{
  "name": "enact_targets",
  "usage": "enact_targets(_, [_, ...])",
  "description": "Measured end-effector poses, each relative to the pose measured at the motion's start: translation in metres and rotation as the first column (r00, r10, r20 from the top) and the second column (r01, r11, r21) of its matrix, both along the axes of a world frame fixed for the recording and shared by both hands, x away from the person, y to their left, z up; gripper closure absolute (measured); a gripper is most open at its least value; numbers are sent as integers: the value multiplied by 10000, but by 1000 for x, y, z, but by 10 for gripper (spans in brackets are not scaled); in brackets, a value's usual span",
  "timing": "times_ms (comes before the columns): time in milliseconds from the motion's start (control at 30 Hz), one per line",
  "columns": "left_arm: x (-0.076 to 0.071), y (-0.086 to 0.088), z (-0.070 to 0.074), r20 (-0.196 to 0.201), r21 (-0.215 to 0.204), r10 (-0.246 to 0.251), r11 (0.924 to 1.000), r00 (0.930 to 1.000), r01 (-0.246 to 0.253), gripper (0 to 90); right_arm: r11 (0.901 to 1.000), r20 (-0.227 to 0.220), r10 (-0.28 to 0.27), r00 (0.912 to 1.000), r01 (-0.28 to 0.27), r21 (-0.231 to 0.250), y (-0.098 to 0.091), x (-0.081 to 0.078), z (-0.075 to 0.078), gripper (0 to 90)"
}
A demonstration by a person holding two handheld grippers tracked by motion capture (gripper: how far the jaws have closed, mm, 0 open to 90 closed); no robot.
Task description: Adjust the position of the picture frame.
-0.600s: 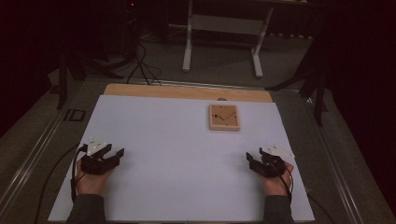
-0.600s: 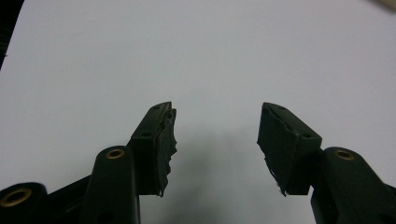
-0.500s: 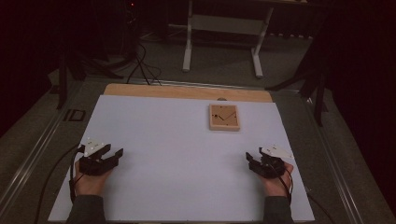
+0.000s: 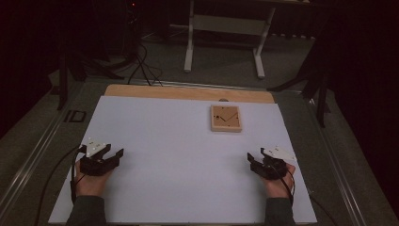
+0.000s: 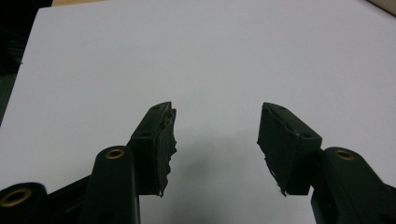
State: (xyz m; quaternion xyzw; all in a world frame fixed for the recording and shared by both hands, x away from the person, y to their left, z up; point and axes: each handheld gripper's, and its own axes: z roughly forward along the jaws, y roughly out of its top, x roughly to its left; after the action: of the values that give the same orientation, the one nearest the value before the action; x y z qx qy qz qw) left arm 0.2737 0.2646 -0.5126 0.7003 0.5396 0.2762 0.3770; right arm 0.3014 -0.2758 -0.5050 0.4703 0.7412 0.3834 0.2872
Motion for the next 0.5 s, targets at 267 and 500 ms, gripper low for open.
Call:
enact_targets(267, [0,2,0,-53,28,55,10000,10000,-54,454,9999,108,15,9999,-16,128,-2,-1,2,434])
enact_targets(500, [0,1,0,-53,121,121,9999,9999,-120,454,9987,361,-35,9993,16,501,-9,-1,12,491])
